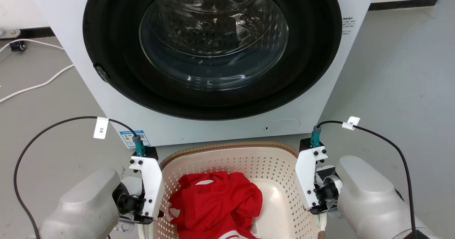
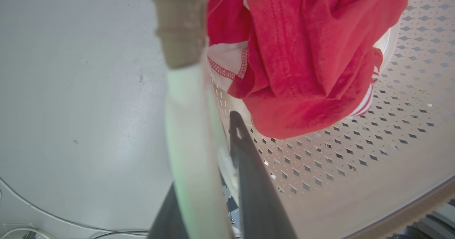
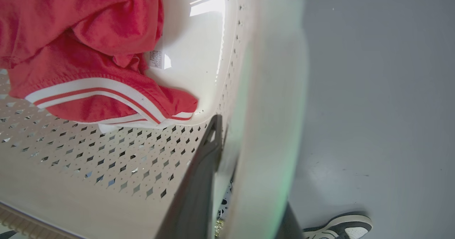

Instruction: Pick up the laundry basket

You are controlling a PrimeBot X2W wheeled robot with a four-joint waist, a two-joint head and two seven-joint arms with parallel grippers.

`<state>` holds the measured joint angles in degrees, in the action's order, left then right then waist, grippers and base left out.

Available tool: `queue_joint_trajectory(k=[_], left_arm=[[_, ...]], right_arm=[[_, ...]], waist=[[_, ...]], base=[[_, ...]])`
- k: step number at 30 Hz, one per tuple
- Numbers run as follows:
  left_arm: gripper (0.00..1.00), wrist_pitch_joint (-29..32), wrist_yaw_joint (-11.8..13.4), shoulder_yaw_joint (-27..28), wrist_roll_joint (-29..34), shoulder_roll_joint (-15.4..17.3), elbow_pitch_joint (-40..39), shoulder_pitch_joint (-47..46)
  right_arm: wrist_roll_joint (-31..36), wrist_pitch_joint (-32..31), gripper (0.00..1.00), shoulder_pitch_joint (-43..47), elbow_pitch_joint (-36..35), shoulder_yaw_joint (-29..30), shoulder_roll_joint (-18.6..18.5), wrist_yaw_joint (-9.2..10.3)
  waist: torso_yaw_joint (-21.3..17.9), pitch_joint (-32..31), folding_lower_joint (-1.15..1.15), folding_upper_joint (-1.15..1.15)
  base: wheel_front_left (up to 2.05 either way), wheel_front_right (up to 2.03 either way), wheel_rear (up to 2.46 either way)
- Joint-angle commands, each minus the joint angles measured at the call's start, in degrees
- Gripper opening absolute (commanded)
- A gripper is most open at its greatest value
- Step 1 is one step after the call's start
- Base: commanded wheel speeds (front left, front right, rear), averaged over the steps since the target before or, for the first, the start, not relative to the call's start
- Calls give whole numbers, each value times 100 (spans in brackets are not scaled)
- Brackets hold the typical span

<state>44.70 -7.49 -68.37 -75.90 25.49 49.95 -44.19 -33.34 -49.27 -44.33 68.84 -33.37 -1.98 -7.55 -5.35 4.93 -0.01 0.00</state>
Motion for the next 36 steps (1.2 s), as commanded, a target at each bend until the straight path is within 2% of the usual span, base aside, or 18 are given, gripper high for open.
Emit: queue_joint_trajectory(k=[1,36], left_arm=[[0,37,6,-68,34,166,66,66],[0,40,5,-154,-243,142,166,-184]], right_arm=[[12,6,0,-98,61,-43,-166,12],[-312,79,0,-359,221,-396,-162,11]], waist=[[-9,-4,1,0],[9,108,1,0]], base=[[0,0,0],[0,0,0]])
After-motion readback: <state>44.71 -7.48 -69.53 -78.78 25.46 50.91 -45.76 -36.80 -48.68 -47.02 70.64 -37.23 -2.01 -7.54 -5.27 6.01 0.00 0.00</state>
